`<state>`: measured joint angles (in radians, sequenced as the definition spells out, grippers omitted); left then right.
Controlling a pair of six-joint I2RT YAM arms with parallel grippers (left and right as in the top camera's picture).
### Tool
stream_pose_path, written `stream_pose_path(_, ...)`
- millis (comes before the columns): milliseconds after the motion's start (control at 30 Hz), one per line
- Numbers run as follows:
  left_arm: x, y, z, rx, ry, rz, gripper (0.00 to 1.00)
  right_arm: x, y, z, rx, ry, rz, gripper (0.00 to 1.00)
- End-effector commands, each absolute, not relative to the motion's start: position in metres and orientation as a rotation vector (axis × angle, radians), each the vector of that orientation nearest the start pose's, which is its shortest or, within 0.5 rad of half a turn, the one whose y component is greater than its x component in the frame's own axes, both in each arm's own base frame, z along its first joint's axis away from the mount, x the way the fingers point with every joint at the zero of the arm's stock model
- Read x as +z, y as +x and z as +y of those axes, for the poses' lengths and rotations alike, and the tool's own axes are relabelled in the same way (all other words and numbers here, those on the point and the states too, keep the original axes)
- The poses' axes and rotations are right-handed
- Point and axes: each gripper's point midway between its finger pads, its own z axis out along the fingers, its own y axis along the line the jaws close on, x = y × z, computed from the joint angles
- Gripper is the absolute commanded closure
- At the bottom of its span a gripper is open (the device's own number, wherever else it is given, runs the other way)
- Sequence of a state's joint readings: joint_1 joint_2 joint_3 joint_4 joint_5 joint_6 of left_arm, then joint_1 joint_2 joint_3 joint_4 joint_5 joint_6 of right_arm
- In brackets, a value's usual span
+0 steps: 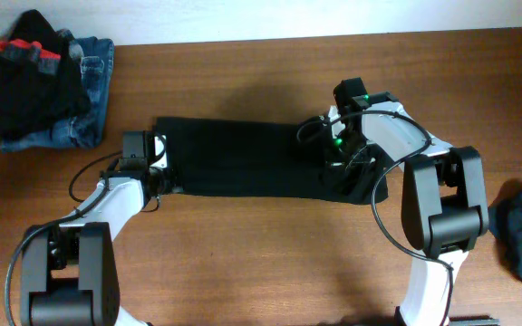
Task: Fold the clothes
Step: 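Move the right gripper to the shirt's right end and grasp it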
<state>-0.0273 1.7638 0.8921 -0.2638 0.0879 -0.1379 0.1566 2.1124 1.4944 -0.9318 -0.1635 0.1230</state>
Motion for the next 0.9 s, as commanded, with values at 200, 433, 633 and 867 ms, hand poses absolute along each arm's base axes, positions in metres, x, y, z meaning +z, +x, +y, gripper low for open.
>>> stream_pose_path(200, -0.03, 0.35, 0.002, 0.024, -0.168, 2.821, 0.52, -0.015, 0.382, 0.047, -0.025, -0.026, 3.161, 0.96)
stream_pose_path(433, -0.024, 0.352, 0.003, 0.033, -0.169, 2.818, 0.52, -0.009, 0.383, 0.052, 0.013, -0.026, 3.158, 0.96)
stream_pose_path(633, 0.013, 0.365, -0.006, -0.042, -0.154, 2.778, 0.52, 0.027, 0.395, 0.06, 0.08, -0.028, 3.098, 0.95)
stream_pose_path(867, 0.066, 0.372, -0.008, -0.065, -0.144, 2.665, 0.33, 0.083, 0.401, 0.066, 0.142, -0.033, 3.029, 0.64)
